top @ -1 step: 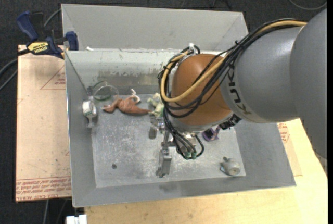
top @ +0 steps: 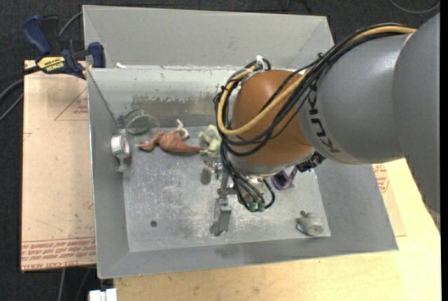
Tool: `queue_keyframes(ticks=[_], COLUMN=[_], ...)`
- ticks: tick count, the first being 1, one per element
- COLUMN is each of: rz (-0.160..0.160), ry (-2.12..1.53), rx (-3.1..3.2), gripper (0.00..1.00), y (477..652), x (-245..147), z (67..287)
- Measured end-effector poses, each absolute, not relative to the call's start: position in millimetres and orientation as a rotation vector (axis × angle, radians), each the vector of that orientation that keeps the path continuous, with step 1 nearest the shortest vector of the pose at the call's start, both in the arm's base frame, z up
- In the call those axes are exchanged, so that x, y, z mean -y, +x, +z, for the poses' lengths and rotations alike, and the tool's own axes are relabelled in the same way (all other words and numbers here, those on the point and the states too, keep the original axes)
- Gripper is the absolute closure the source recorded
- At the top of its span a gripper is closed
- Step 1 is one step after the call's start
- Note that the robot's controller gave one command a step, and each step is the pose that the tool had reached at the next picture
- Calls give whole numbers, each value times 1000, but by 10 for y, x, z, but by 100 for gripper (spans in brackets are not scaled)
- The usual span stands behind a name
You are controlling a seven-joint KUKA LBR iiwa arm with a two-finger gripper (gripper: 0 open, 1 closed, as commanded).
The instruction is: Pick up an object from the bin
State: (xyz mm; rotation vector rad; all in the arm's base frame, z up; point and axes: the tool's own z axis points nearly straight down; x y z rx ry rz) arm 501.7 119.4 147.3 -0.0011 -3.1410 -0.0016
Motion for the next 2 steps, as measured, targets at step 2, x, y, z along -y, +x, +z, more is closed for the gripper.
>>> queue_keyframes(ticks=[2], rz=[-3], ry=[236], rx=[3134], gripper=[0], y=[5455], x=[-376], z=[1518])
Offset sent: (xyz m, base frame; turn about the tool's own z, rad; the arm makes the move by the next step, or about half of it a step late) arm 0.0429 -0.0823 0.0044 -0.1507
